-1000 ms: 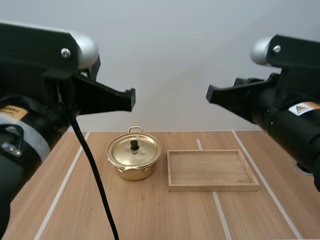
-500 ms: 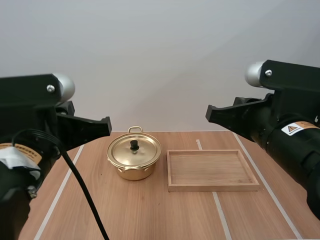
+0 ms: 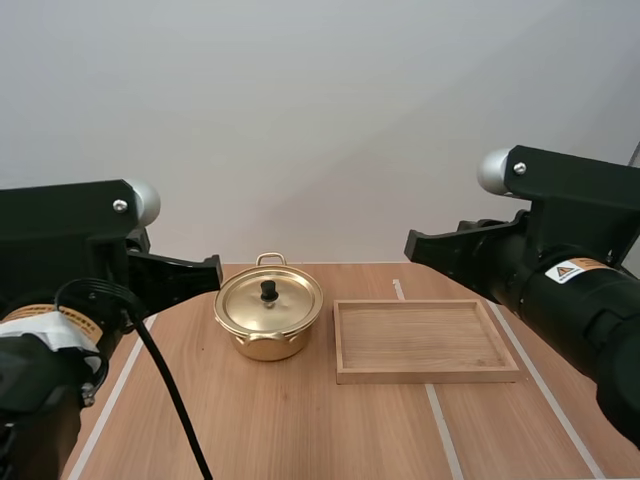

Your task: Open the pot, put the pineapple inside, and close it

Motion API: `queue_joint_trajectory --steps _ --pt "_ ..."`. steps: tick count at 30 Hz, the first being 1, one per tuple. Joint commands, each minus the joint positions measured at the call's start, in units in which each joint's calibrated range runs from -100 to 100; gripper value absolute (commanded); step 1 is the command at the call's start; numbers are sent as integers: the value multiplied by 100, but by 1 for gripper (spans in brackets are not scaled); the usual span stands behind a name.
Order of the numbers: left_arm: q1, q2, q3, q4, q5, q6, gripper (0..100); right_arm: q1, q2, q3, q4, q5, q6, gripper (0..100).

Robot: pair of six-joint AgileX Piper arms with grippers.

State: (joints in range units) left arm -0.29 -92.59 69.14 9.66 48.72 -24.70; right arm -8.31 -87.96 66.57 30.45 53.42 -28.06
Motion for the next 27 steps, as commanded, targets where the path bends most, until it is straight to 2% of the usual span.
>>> queue_joint_trajectory --steps 1,3,8,11,14,18,22,27 --pt "-12 -22 28 34 -163 -44 0 -15 -63 37 102 142 10 0" --pt "-12 -22 28 34 -163 -44 0 68 -172 51 91 138 10 0" --pt "-12 -22 28 34 -163 -44 0 618 -300 367 -687 -143 10 0" --pt "-12 -22 28 34 -163 -44 0 834 -428 673 -1103 -700 326 0" --pt "-12 -22 28 34 -163 -44 0 880 -651 993 -1740 -958 496 0" --pt "-12 -22 28 34 -163 -44 0 880 -930 1591 -2636 -1300 1348 0" --pt "-12 -22 28 34 -163 -44 0 880 -1179 2476 -2823 -2896 1834 0" --pt "-12 -22 28 34 -163 -44 0 880 -1204 3113 -2916 -2447 1834 0"
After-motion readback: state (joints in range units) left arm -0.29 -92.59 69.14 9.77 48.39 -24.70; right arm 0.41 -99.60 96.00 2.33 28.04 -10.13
